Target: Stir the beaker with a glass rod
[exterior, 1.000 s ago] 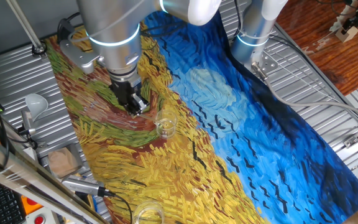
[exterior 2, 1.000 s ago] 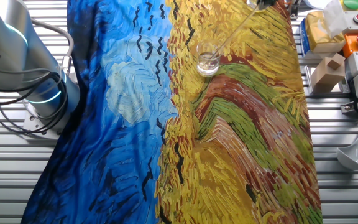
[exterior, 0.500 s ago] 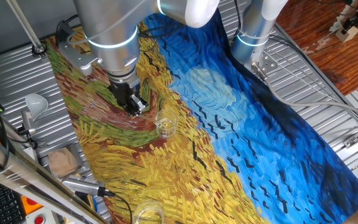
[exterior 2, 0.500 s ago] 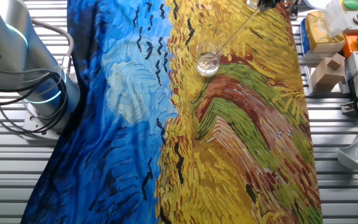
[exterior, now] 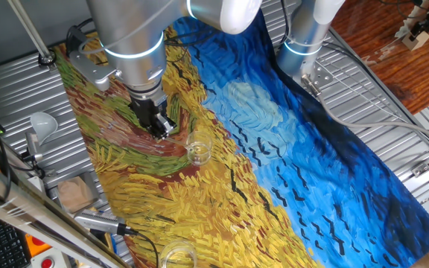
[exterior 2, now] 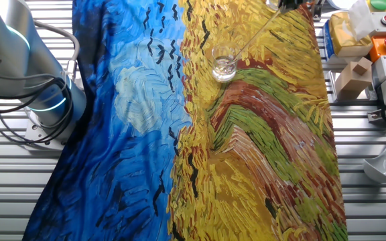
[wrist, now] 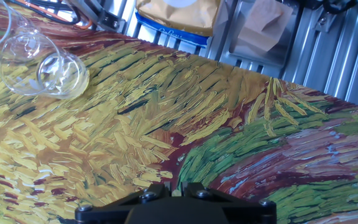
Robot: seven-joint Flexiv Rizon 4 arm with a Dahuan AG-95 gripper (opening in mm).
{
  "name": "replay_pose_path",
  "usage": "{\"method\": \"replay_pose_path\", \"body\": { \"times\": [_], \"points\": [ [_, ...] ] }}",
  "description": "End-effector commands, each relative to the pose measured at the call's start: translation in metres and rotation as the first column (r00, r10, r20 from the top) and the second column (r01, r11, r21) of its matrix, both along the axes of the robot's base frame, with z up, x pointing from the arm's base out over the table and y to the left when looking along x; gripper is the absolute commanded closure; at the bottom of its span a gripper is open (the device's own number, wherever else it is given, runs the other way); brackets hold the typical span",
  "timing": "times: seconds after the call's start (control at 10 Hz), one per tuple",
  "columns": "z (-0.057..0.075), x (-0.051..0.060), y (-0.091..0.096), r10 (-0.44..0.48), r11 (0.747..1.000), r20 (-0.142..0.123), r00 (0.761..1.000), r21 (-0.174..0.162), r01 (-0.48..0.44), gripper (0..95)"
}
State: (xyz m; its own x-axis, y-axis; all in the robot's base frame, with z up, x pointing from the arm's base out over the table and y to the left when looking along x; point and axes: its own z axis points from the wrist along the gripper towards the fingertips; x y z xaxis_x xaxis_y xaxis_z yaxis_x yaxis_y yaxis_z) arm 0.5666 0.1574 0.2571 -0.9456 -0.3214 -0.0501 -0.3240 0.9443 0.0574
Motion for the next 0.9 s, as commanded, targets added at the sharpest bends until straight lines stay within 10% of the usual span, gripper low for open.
{"method": "replay_pose_path", "body": {
  "times": [0.1, 0.9],
  "points": [
    [-0.0016, 0.0005, -0.0007, 0.004, 1.0, 0.002, 1.0, 0.001, -0.004, 95.0],
    [-0.003, 0.0014, -0.0014, 0.006, 1.0, 0.003, 1.0, 0.006, -0.006, 95.0]
  ]
}}
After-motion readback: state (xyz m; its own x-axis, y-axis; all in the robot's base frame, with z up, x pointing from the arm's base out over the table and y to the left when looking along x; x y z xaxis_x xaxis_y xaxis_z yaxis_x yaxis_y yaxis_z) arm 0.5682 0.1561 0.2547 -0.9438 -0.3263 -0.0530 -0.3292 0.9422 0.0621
